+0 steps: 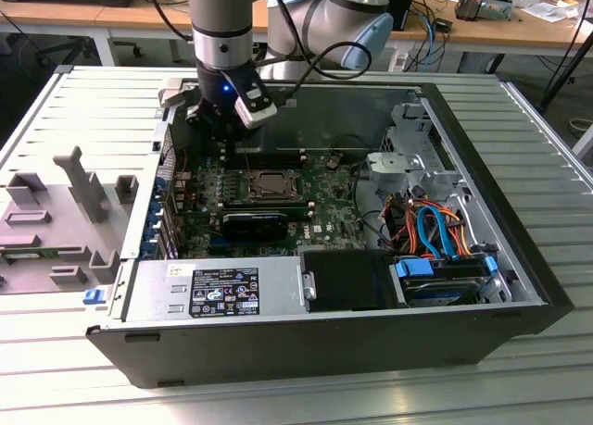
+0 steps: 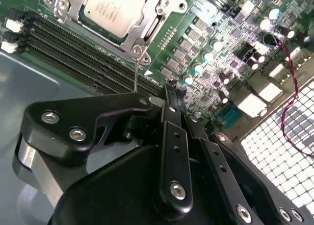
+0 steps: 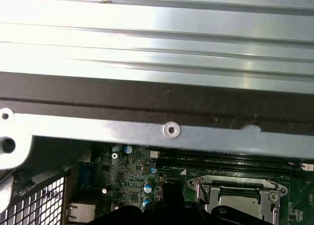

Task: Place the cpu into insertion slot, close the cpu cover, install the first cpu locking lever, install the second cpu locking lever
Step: 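Install the first cpu locking lever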

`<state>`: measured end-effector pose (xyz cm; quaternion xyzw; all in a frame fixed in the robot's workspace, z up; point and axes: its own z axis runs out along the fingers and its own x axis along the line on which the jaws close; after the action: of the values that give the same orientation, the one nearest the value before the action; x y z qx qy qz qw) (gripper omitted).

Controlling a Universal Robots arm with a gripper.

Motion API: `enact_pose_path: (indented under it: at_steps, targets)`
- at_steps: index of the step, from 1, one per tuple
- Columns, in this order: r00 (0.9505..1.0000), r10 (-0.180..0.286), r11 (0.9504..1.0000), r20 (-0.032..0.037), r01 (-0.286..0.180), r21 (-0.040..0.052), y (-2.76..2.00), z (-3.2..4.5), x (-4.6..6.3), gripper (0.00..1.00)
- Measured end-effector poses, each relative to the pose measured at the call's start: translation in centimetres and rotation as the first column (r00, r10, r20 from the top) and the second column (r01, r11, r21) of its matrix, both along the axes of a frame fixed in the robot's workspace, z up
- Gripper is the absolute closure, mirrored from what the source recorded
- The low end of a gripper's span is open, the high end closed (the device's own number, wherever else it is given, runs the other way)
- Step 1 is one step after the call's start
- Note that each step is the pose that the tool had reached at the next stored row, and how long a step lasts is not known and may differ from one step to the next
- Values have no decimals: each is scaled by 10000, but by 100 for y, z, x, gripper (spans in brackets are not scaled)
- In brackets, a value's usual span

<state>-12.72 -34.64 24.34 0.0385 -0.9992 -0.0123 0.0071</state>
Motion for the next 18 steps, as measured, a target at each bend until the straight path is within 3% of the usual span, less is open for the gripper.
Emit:
enact_pose_path:
  at_steps: [4,14,18]
  targets:
    - [10000,0,10000,-15,0,22,12,4,30,89]
    - [9996,3,9999,-274,1,144,12,4,296,89]
    - [9996,1,9999,-284,3,144,12,4,303,89]
